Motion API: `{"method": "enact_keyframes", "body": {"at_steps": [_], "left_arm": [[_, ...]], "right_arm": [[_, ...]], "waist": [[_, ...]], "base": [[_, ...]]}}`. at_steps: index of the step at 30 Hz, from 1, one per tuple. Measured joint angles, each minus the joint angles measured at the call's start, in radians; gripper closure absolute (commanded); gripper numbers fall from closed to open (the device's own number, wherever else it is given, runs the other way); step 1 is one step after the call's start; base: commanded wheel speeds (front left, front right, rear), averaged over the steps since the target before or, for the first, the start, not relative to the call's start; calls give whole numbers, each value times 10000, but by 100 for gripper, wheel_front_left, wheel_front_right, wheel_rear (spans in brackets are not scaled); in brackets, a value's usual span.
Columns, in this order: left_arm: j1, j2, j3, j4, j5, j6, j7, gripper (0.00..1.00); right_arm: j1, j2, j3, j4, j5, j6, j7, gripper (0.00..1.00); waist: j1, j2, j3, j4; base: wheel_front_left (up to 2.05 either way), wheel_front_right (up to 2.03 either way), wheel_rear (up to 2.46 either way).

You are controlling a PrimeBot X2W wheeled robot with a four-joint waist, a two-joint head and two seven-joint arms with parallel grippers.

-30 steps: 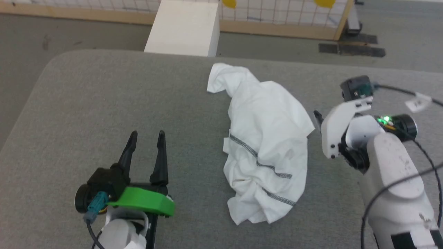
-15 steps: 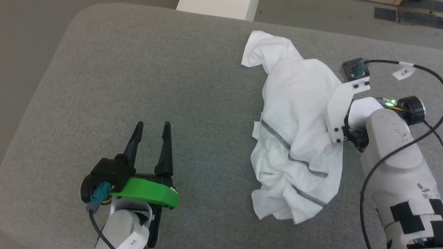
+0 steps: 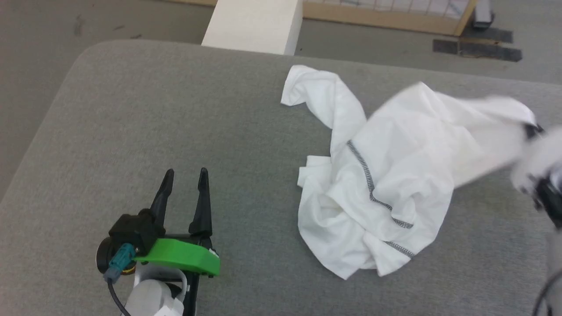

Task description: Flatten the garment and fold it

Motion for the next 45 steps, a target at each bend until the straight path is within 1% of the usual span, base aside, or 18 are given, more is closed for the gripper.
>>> {"method": "enact_keyframes", "body": {"at_steps": [2, 5, 7, 9, 10, 11, 12, 13, 15, 19, 22, 26, 28, 32, 36, 40, 42, 45], "left_arm": [[110, -4, -10, -2, -2, 44, 0, 0], [304, -8, -6, -12, -17, 54, 0, 0], [427, -10, 2, 13, -19, 90, 0, 0], [533, -12, 33, 15, -25, 125, 0, 0], [573, -13, 46, 27, -44, 125, 0, 0], [615, -15, 67, 54, -61, 127, 0, 0], [651, -15, 96, 71, -77, 125, 0, 0], [681, -15, 115, 94, -86, 125, 0, 0], [722, -15, 105, 167, -148, 123, 0, 0], [698, -15, -150, 173, -639, 109, 73, 0], [402, -13, -736, 153, -1037, -2, 857, 0], [-1013, -35, -1829, 230, -1770, -217, 2437, 0], [-1894, -54, -2326, 589, -2169, -215, 3519, 0], [-3571, -63, -3241, 1722, -2857, -36, 5829, 0], [-4680, -61, -3960, 2715, -3300, 52, 7392, 0], [-5217, -81, -4259, 3465, -3423, 297, 7885, 0], [-5401, -71, -4249, 3956, -3388, 489, 7898, 0], [-5472, -44, -4194, 4397, -3419, 537, 7868, 0]], "right_arm": [[1229, 40, -1011, -1058, -21, 2, 293, 100], [3062, 556, -2090, -2232, -17, -2, 1045, 100], [4202, 934, -2485, -2615, 6, -2, 1544, 100], [4980, 1131, -2637, -2847, 207, -2, 1791, 100], [5160, 1154, -2663, -2920, 337, -2, 1774, 85], [5259, 1147, -2621, -2930, 709, -2, 1676, 40], [5276, 1135, -2535, -2922, 1068, -2, 1465, 0], [5277, 1141, -2476, -2913, 1383, -2, 1204, 0], [5247, 1156, -2368, -2928, 1942, 0, 303, 0], [5057, 1147, -2414, -3083, 2320, -2, -1390, 0], [5025, 1139, -2341, -3118, 2355, -2, -2004, 0], [5022, 1139, -2054, -3101, 2383, -2, -2105, 0], [5015, 1139, -1871, -3095, 2378, -2, -2105, 0], [4801, 1137, -1375, -3028, 2380, -2, -2226, 0], [4552, 1143, -899, -2625, 2472, -2, -2470, 0], [4469, 1143, -637, -2257, 2621, -2, -2794, 0], [4458, 1145, -564, -2098, 2675, -2, -3005, 0], [4438, 1145, -537, -1893, 2719, -2, -3260, 0]], "waist": [[-1, 0, -249, -197], [-1, 0, -544, -471], [-1, 0, -734, -647], [-1, 0, -882, -823], [-1, 0, -937, -885], [-1, 0, -1004, -965], [-1, 0, -1058, -1047], [-1, 0, -1104, -1108], [-1, 0, -1228, -1235], [-1, 0, -1436, -1466], [-1, 0, -1520, -1637], [-1, 0, -1466, -1861], [-1, 0, -1387, -1978], [-1, 0, -1125, -2298], [-1, 0, -807, -2757], [-1, 0, -433, -3198], [-1, 0, -203, -3427], [-1, 0, 72, -3754]], "base": [[0, 0, 0], [0, 0, 0], [0, 0, 0], [0, 0, 0], [0, 0, 0], [0, 0, 0], [0, 0, 0], [0, 0, 0], [0, 0, 0], [0, 0, 0], [0, 0, 0], [0, 0, 0], [0, 0, 0], [0, 0, 0], [0, 0, 0], [0, 0, 0], [0, 0, 0], [0, 0, 0]]}}
